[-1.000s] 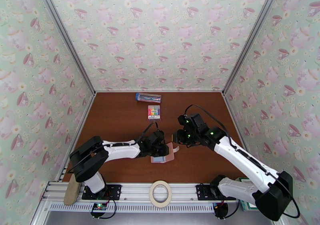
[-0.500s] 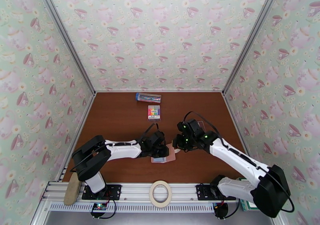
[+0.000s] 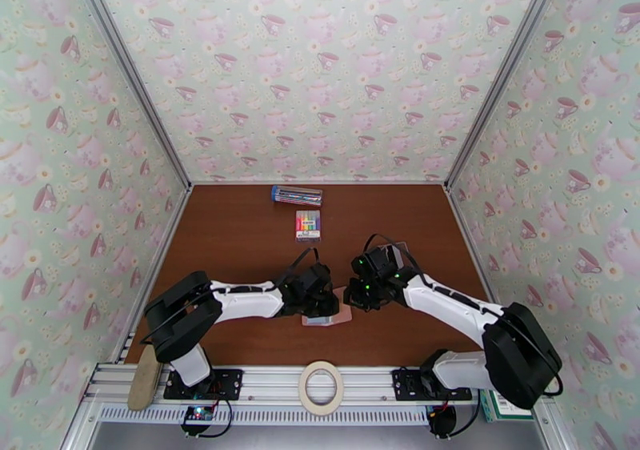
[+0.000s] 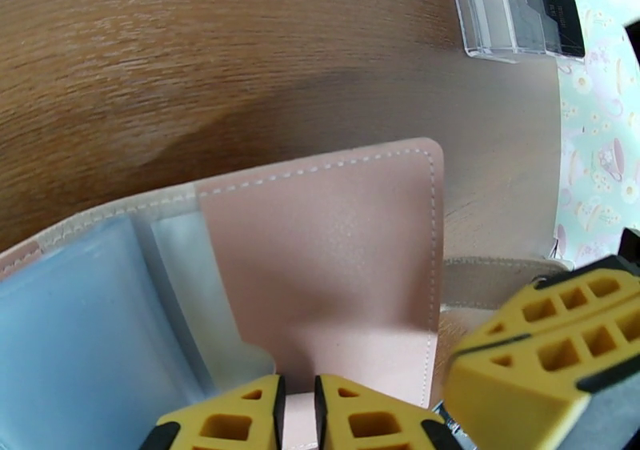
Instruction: Put the credit cards into the card holder
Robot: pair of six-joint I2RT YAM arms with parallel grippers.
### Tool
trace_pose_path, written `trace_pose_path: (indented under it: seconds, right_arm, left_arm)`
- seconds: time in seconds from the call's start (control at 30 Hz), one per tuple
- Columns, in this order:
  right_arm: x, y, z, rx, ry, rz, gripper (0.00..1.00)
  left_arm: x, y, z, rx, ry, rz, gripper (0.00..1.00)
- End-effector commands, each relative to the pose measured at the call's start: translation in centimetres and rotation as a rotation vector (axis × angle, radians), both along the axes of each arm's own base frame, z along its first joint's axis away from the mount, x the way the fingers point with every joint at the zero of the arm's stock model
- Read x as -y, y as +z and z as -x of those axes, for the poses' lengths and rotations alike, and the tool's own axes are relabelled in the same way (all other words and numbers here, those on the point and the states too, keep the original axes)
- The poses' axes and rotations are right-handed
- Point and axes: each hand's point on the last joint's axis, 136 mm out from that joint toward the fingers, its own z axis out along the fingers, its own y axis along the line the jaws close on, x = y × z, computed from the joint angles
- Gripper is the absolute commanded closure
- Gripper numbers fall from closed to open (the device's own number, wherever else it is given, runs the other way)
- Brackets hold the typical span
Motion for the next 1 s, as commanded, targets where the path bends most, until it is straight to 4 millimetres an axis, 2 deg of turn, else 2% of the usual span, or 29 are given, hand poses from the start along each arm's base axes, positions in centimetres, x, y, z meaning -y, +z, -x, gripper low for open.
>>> trace_pose_path:
  seconds: [0.0, 0.3, 0.57, 0.73, 0.87, 0.97]
  right_arm:
    - [-0.2, -0.8, 0.1, -0.02, -0.004, -0.015, 0.96]
    - [-0.1, -3.0, 0.1, -0.063, 0.003, 0.025, 0.97]
    - [0.7, -4.9, 0.3, -0.08, 0.006, 0.086, 0.98]
    - [1.2, -5.5, 0.4, -0.082, 0.004, 0.114, 0.98]
    - [1.6, -5.9, 0.3, -0.077, -0.008, 0.136, 0.99]
    - [1.5, -6.0, 0.2, -0.079, -0.013, 0.135, 1.0]
  left_arm:
    - [0.5, 1.2, -0.3, 0.031, -0.011, 0.018, 0.8]
    - [0.5, 2.2, -0.3, 0.055, -0.021, 0.034, 0.79]
    - [-1.2, 3.1, -0.9, 0.083, 0.016, 0.016, 0.78]
    - [-2.6, 2.1, -1.0, 0.059, 0.046, -0.022, 0.78]
    - [-4.7, 0.3, -0.8, 0.025, 0.121, -0.074, 0.79]
    - [-5.4, -0.6, -0.6, 0.005, 0.135, -0.086, 0.79]
